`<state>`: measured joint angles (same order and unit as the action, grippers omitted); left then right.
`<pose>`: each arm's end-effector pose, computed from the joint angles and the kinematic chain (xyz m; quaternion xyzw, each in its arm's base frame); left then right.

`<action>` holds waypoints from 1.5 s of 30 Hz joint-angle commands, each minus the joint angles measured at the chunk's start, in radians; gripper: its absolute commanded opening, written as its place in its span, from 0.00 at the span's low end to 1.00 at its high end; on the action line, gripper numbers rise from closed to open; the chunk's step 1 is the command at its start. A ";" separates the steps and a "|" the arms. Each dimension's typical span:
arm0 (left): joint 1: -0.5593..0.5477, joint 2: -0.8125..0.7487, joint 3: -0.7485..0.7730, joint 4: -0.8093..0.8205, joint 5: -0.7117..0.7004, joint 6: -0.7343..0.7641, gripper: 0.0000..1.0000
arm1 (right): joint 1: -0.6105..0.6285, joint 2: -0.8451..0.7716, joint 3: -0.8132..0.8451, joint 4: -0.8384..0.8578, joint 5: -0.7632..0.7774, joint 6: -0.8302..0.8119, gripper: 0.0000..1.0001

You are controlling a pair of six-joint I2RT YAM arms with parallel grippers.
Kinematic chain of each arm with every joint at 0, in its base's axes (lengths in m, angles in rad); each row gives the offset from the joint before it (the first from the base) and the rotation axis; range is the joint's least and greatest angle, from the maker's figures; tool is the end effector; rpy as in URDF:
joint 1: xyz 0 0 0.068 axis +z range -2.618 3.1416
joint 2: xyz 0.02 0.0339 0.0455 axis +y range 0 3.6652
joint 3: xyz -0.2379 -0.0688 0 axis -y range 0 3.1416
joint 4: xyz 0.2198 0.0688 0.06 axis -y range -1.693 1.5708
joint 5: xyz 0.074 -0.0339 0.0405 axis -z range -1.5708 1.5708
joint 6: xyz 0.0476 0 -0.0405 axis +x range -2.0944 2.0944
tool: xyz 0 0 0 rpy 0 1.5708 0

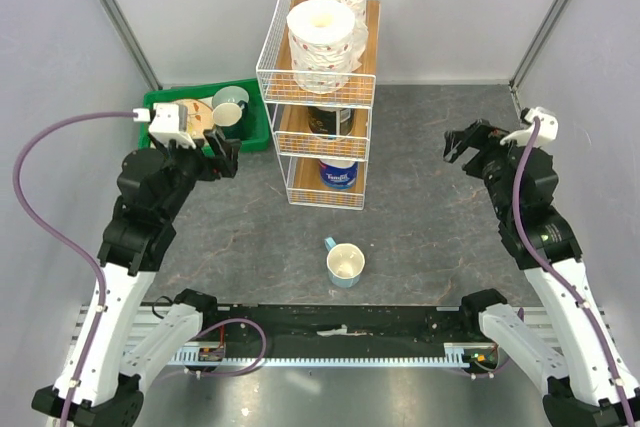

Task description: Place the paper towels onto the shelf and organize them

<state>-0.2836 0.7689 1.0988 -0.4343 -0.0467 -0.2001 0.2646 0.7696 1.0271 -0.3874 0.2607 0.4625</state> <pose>0.1527 -0.0422 0.3942 0.0154 0.7428 -0.1434 0.6537 0.1628 0.0314 0.3775 0.1589 0.7330 0.1413 0.6461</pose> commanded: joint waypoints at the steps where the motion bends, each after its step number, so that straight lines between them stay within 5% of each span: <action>1: 0.000 -0.075 -0.092 -0.041 0.024 -0.053 0.88 | -0.002 -0.050 -0.059 -0.105 0.005 0.031 0.98; 22: 0.000 -0.178 -0.399 -0.040 -0.104 -0.074 0.94 | -0.002 -0.193 -0.223 -0.257 0.041 0.011 0.98; 45: -0.002 -0.221 -0.416 -0.029 -0.107 -0.067 0.94 | -0.001 -0.188 -0.242 -0.257 0.058 0.024 0.98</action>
<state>-0.2836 0.5613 0.6807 -0.4992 -0.1337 -0.2512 0.2646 0.5831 0.7914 -0.6533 0.2939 0.4789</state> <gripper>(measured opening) 0.941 0.982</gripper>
